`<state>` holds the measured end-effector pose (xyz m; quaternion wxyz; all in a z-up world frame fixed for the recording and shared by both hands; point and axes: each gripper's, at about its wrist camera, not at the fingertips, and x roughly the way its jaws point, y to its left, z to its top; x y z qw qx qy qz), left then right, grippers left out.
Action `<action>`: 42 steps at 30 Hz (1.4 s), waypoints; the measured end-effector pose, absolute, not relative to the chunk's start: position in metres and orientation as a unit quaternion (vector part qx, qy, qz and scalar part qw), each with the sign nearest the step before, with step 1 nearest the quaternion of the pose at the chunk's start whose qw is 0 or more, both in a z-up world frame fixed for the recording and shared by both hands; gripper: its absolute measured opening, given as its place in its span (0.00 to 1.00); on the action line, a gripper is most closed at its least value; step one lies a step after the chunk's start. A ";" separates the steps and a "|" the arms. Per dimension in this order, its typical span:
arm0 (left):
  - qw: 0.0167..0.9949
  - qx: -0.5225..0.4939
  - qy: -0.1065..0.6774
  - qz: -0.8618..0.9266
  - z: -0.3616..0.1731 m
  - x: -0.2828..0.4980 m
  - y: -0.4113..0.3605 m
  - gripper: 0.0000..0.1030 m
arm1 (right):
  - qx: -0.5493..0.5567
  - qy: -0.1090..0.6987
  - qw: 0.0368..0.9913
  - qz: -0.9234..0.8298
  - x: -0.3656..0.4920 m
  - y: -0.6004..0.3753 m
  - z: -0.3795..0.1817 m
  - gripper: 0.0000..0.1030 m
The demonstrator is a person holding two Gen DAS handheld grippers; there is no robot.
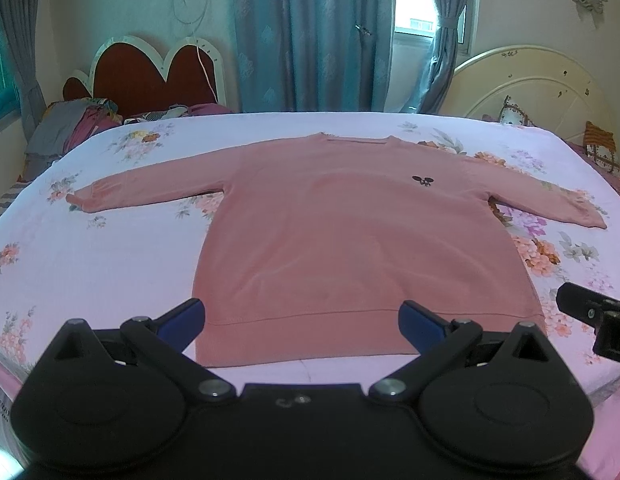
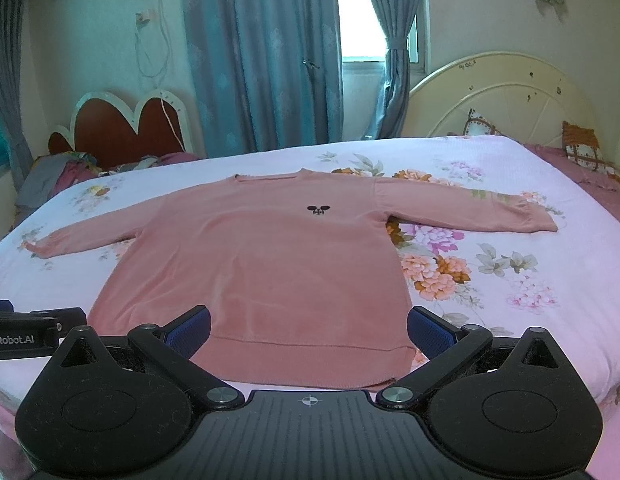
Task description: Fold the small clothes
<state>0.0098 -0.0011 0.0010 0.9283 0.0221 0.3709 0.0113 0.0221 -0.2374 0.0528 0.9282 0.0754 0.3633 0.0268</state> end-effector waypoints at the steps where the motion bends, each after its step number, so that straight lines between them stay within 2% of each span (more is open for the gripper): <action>1: 0.928 0.022 0.372 0.011 0.001 0.011 -0.001 1.00 | 0.076 0.364 0.928 0.026 0.023 -0.238 0.052 1.00; 19: 0.924 0.028 0.383 0.003 -0.009 0.048 0.008 1.00 | 0.065 0.374 0.925 -0.010 0.053 -0.236 0.039 1.00; 42: 0.921 0.026 0.388 -0.035 -0.033 0.202 0.046 1.00 | 0.080 0.383 0.913 -0.118 0.176 -0.252 0.015 1.00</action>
